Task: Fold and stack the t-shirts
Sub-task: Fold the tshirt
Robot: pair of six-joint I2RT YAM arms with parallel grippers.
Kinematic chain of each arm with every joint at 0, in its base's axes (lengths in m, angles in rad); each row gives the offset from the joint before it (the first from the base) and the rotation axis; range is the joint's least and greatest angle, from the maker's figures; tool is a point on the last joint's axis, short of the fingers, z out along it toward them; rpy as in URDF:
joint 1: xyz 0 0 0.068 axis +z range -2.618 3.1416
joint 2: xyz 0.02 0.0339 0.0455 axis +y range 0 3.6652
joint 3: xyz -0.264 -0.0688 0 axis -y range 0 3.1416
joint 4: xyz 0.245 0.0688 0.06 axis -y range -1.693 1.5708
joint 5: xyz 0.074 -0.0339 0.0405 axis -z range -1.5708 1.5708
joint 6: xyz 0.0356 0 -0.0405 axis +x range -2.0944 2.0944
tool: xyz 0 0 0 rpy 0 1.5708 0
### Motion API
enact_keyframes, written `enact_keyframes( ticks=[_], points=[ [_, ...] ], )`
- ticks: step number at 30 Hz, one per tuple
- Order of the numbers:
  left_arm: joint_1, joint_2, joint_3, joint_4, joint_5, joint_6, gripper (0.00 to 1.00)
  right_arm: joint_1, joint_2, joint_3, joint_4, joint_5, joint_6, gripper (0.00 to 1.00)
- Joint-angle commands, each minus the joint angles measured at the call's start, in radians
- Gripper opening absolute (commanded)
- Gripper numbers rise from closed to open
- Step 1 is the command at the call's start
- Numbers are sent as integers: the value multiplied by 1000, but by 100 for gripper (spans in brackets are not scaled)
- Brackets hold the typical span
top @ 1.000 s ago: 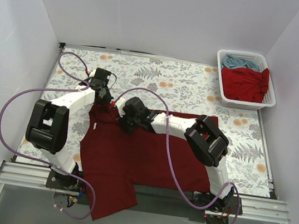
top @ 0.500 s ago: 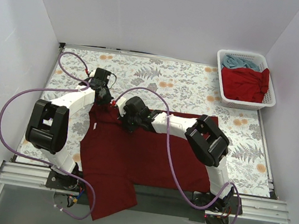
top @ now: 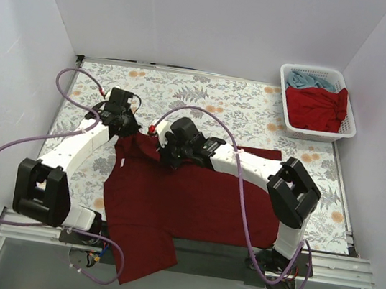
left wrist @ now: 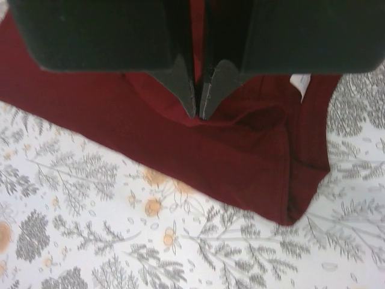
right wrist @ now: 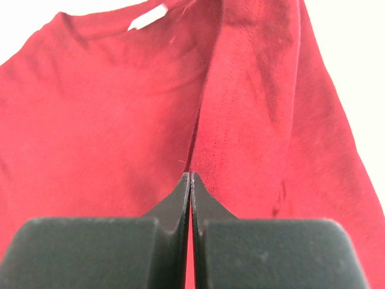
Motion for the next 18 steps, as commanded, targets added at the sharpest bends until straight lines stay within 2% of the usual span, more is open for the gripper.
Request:
enact_keyframes(
  ticks=[1,13,18],
  points=[
    [-4,-105,-68,-99,77,-55,0,4,-50,-36,-72,-68,-31,1],
    [-10,-396,-284,-294,275,-219,0,2,-76,-101,-161,-97,-126,1],
    [-13,-438,-365,-341,309,-250,0,2,-74,-98,-194,-82,-160,1]
  ],
)
